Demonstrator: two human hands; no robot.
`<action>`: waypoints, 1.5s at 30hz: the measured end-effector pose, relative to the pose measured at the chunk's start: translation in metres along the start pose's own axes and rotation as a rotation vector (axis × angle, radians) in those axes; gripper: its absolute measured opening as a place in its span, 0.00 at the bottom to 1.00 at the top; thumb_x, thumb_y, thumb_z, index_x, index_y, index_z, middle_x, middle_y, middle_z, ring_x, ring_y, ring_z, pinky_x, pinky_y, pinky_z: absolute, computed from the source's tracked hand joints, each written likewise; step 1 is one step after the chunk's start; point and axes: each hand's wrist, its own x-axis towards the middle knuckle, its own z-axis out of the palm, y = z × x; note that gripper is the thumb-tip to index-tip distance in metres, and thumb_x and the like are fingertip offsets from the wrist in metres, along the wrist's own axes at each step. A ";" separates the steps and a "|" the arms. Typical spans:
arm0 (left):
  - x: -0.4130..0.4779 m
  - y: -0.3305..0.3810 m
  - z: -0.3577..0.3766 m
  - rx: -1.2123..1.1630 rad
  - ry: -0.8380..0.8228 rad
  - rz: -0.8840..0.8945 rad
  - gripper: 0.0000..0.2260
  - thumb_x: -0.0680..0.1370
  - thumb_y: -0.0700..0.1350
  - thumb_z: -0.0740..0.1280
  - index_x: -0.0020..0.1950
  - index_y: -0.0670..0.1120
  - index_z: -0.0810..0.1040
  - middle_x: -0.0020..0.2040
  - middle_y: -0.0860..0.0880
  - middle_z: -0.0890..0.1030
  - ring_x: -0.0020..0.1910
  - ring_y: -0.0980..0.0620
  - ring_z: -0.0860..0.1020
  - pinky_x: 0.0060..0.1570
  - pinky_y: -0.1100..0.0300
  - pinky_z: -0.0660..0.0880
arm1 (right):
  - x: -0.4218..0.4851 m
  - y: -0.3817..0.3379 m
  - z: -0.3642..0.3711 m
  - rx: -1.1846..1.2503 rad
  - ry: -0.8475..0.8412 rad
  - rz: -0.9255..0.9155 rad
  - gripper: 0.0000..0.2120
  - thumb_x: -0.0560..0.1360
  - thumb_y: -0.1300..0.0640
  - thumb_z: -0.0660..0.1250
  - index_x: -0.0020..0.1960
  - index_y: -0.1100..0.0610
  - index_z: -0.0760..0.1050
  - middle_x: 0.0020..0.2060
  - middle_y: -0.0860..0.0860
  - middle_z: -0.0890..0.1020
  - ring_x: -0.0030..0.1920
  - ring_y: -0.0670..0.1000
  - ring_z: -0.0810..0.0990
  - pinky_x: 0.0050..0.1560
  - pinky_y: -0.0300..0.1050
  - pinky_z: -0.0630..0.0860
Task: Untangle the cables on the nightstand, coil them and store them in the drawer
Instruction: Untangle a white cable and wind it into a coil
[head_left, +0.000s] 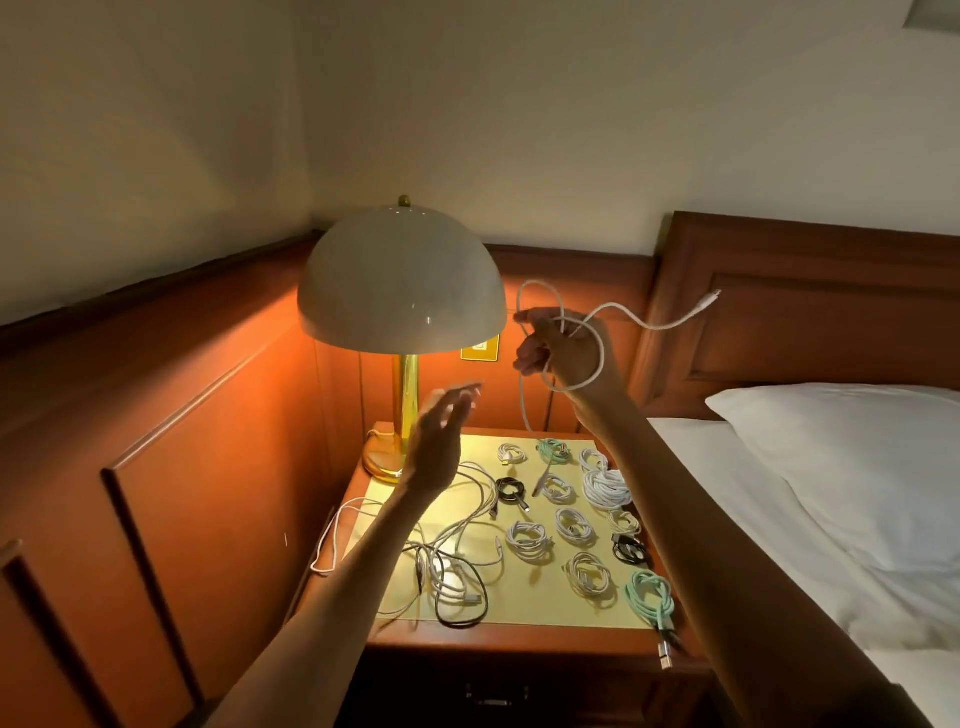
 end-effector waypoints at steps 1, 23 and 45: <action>0.003 0.021 -0.006 -0.035 0.119 0.034 0.17 0.81 0.60 0.58 0.61 0.54 0.79 0.60 0.51 0.81 0.55 0.55 0.80 0.49 0.63 0.75 | -0.004 -0.003 0.000 -0.023 -0.029 0.028 0.11 0.83 0.64 0.60 0.52 0.68 0.79 0.29 0.59 0.80 0.24 0.47 0.79 0.25 0.38 0.76; 0.015 0.082 -0.102 0.778 -0.535 0.221 0.13 0.85 0.51 0.57 0.52 0.49 0.80 0.41 0.57 0.73 0.44 0.52 0.75 0.49 0.55 0.63 | -0.099 -0.018 -0.008 -0.721 -0.822 0.315 0.12 0.78 0.59 0.70 0.59 0.62 0.79 0.43 0.60 0.85 0.37 0.60 0.85 0.43 0.56 0.83; -0.069 0.133 -0.091 -0.726 -1.153 -0.509 0.18 0.84 0.46 0.54 0.66 0.44 0.80 0.60 0.41 0.83 0.56 0.46 0.83 0.51 0.58 0.82 | -0.133 -0.028 -0.006 -0.145 -0.071 0.003 0.05 0.82 0.60 0.63 0.48 0.60 0.74 0.29 0.54 0.70 0.27 0.45 0.68 0.28 0.35 0.67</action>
